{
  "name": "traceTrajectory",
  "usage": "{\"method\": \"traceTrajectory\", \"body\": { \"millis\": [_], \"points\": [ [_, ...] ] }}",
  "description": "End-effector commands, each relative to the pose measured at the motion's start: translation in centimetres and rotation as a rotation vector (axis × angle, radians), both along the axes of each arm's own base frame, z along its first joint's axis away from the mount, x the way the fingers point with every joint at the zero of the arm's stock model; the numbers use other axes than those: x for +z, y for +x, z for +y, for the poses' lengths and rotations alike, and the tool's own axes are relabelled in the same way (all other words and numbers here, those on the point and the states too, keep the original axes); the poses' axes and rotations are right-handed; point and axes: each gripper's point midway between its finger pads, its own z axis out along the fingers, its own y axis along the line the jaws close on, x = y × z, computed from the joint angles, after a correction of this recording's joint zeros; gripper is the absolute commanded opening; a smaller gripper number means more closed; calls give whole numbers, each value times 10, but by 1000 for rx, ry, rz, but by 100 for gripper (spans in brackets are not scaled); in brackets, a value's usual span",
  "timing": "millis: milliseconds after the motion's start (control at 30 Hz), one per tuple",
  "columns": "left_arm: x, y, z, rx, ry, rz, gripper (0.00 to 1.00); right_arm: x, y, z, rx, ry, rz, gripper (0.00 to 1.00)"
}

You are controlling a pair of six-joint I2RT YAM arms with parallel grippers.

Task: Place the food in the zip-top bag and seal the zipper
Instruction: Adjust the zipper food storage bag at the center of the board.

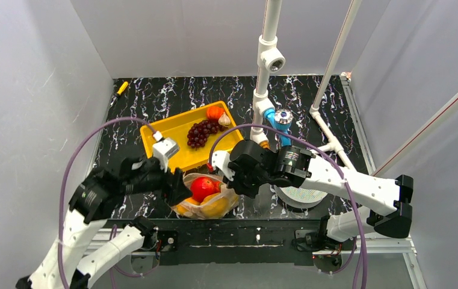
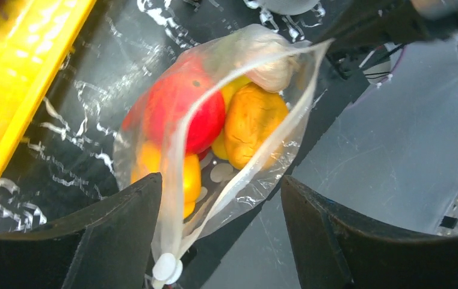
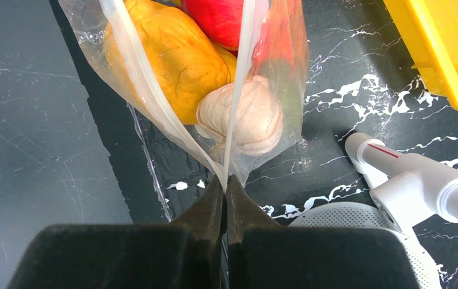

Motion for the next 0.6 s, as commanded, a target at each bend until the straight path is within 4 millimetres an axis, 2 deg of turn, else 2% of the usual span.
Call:
{"method": "traceTrajectory", "body": {
  "millis": [0,33,67,133,200,267,367,500,567],
  "points": [
    [-3,-12,22,130,118,180,72,16,3,1,-11,71,1,1],
    [0,-15,22,148,85,175,75,16,4,2,-11,71,0,1],
    [2,-16,26,192,58,164,81,15,5,3,-12,69,0,1],
    [3,-16,45,361,27,149,96,14,7,4,-17,66,-4,1],
    [3,-19,62,530,-20,181,98,13,8,5,-19,61,-8,1],
    [2,-29,69,629,-72,255,97,12,9,4,-20,55,-13,1],
    [-5,-40,72,647,-61,310,89,10,11,4,-24,58,-21,1],
    [-12,-37,60,526,-62,255,61,8,11,4,-24,73,-26,1],
    [-22,-33,59,500,-39,227,54,7,13,3,-28,71,-27,1]
  ]
}}
